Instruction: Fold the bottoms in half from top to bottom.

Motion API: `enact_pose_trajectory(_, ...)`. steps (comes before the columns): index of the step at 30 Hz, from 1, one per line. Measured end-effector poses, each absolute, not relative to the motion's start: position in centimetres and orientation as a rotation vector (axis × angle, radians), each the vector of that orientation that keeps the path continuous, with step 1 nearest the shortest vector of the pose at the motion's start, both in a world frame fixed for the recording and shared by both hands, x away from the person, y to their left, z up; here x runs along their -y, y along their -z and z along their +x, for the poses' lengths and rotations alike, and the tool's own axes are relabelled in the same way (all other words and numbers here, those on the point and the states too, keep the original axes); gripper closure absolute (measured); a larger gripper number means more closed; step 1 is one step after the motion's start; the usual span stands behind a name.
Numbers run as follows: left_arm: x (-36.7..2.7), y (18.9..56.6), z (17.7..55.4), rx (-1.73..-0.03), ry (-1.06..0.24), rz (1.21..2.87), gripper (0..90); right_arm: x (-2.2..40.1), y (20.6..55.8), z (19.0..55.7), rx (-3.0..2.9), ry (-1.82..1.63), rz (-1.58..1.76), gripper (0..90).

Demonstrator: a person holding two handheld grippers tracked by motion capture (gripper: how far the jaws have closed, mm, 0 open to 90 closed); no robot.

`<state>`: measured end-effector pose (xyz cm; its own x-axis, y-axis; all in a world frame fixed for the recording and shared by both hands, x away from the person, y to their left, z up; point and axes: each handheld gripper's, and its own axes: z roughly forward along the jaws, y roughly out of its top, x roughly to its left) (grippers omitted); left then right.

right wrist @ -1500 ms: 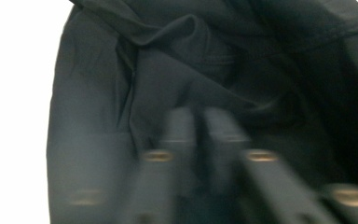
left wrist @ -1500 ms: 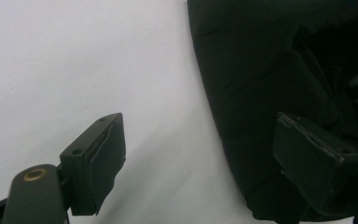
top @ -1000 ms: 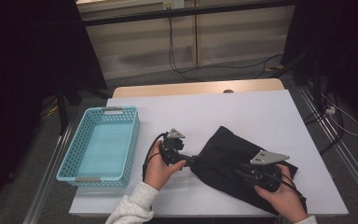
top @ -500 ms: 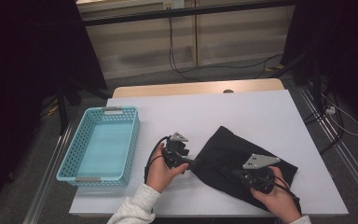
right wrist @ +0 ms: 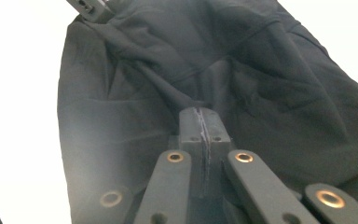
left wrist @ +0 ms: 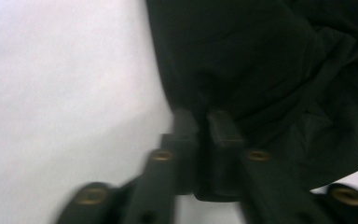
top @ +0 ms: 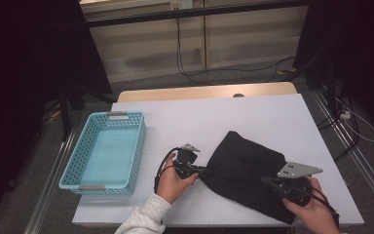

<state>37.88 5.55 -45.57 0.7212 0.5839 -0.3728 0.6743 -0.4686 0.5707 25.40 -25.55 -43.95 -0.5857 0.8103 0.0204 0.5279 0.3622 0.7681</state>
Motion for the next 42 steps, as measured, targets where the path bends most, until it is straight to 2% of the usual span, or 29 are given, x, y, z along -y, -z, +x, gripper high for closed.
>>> enact_pose_trajectory(4,-6.3,44.9,38.5,-0.987,0.198,2.181,88.3,25.5,43.9,25.4,-2.278,-1.083,1.153,89.6)
enact_pose_trajectory(14,-10.4,44.1,40.5,-1.111,0.121,2.135,88.6,22.5,44.5,24.9,-2.433,-1.195,1.086,86.7)
enact_pose_trajectory(15,-10.7,44.0,40.5,-1.131,0.088,2.142,88.6,22.5,44.1,25.0,-2.423,-1.219,1.082,84.4)
enact_pose_trajectory(18,-10.9,44.1,40.7,-1.133,0.094,2.142,88.5,23.0,43.7,25.2,-2.361,-1.205,1.103,79.6)
enact_pose_trajectory(19,-11.0,44.3,40.8,-1.139,0.095,2.141,88.4,23.9,43.5,25.9,-2.273,-1.191,1.16,70.4)
enact_pose_trajectory(21,-10.9,44.4,40.8,-1.135,0.087,2.157,88.4,24.8,43.6,26.8,-2.201,-1.138,1.211,68.1)
enact_pose_trajectory(22,-10.9,44.4,40.8,-1.135,0.087,2.157,88.3,25.2,43.9,27.4,-2.164,-1.123,1.235,63.2)
enact_pose_trajectory(25,-10.9,44.5,40.9,-1.136,0.085,2.164,88.2,26.0,44.9,29.1,-2.106,-1.08,1.31,58.8)
enact_pose_trajectory(28,-10.9,44.6,41.0,-1.132,0.086,2.166,88.1,26.3,45.5,30.0,-2.1,-1.079,1.334,58.9)
enact_pose_trajectory(31,-10.9,44.7,41.1,-1.132,0.078,2.173,88.1,26.1,46.0,31.2,-2.119,-1.076,1.338,53.8)
enact_pose_trajectory(33,-10.9,44.9,41.0,-1.137,0.075,2.176,88.1,25.8,46.2,31.7,-2.135,-1.063,1.341,54.4)
enact_pose_trajectory(36,-10.9,44.9,41.0,-1.128,0.074,2.183,88.1,25.4,46.5,32.1,-2.185,-1.082,1.338,67.3)
enact_pose_trajectory(37,-10.9,44.9,41.0,-1.132,0.076,2.177,88.2,25.2,46.5,32.1,-2.193,-1.081,1.334,80.4)
enact_pose_trajectory(42,-11.0,44.7,41.0,-1.125,0.073,2.175,88.2,25.1,45.4,31.7,-2.216,-1.103,1.308,85.9)
